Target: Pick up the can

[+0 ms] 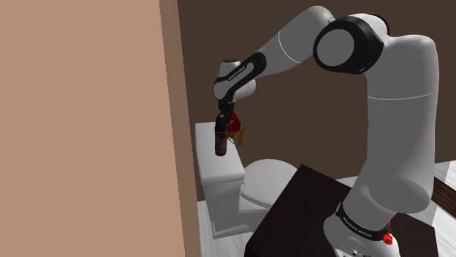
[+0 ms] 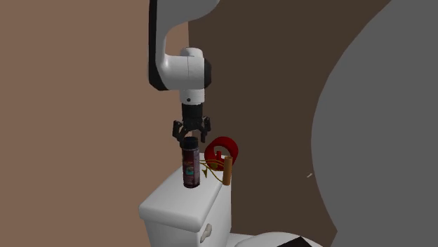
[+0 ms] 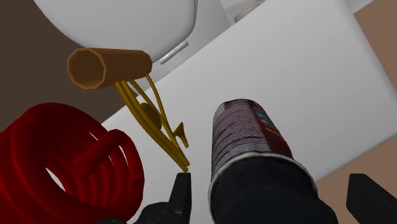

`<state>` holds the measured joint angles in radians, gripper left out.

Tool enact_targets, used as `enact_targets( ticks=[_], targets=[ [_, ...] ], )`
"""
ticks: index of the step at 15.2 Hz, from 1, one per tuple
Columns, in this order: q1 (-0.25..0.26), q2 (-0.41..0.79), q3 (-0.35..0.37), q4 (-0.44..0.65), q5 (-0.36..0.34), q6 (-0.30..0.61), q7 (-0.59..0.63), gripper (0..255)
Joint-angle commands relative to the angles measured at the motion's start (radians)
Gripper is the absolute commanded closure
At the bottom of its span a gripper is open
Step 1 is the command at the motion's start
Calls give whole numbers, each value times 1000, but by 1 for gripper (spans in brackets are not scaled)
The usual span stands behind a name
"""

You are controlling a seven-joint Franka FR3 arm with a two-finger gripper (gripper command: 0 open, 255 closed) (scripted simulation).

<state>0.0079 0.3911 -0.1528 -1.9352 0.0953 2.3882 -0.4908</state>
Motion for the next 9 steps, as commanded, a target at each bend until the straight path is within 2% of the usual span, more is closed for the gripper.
enact_targets(
  ticks=[1,2,9],
  targets=[
    [0,6,1,0,1,7,0,0],
    [0,6,1,0,1,7,0,255],
    [0,7,1,0,1,7,0,255]
  ],
)
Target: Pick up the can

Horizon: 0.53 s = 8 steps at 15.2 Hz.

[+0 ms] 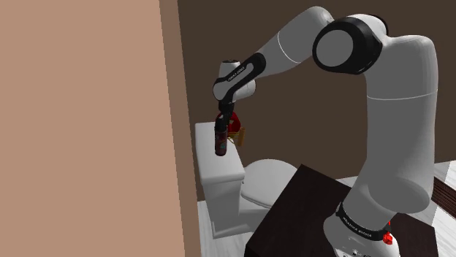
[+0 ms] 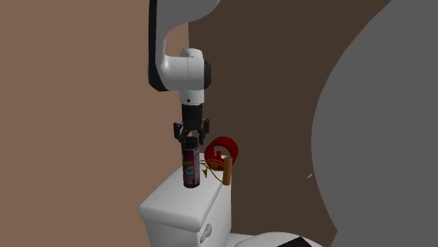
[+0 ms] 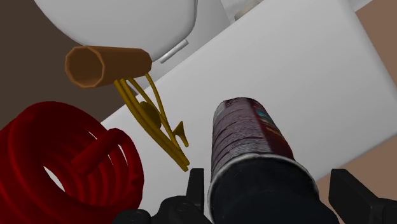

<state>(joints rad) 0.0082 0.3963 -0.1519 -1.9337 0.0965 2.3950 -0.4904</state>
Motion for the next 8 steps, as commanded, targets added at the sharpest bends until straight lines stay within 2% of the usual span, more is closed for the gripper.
enact_targets(
  ticks=[1,8],
  targets=[
    [0,1,0,-1,0,0,0,255],
    [4,-47,-6,16,-12,-65,8,255]
  ],
)
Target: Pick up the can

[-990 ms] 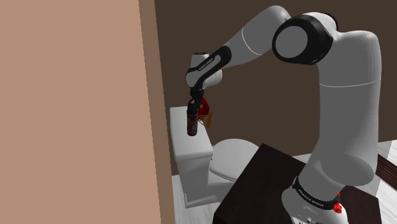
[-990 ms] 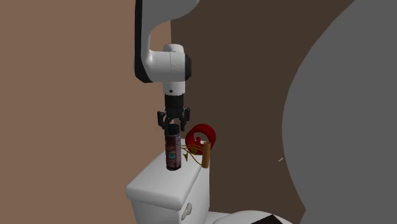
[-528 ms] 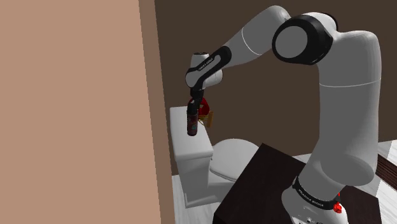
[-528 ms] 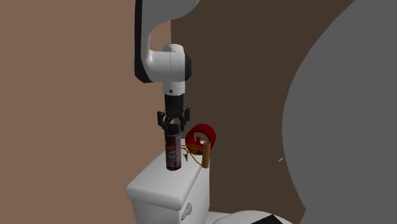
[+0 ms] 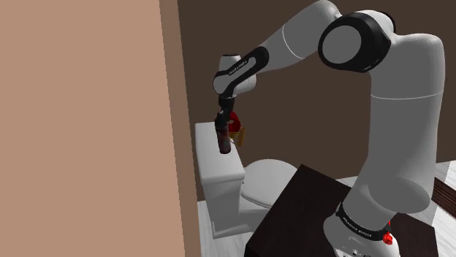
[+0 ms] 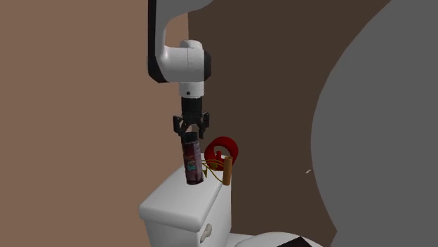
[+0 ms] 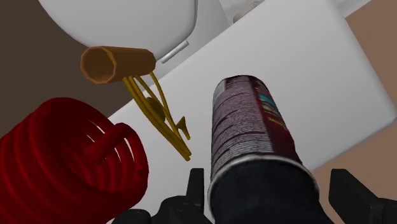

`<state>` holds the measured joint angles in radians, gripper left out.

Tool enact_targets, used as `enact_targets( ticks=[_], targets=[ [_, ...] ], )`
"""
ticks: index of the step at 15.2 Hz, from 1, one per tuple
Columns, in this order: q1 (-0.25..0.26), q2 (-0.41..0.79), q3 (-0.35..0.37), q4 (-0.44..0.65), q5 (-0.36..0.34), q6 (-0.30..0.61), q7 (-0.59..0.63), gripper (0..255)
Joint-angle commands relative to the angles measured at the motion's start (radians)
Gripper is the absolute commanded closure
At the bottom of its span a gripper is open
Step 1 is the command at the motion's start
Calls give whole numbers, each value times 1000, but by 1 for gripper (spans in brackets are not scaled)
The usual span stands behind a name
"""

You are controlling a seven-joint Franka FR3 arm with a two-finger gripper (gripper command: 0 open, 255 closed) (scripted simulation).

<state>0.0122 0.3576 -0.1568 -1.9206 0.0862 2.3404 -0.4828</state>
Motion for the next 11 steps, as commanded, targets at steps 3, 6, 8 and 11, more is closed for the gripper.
enact_targets(
  ticks=[3,6,8,11],
  targets=[
    [2,-31,-4,15,-8,-44,4,255],
    [3,-51,-6,29,-13,-78,8,255],
    [4,-64,-7,39,-16,-101,10,255],
    [4,-71,-8,45,-18,-115,12,255]
  ],
)
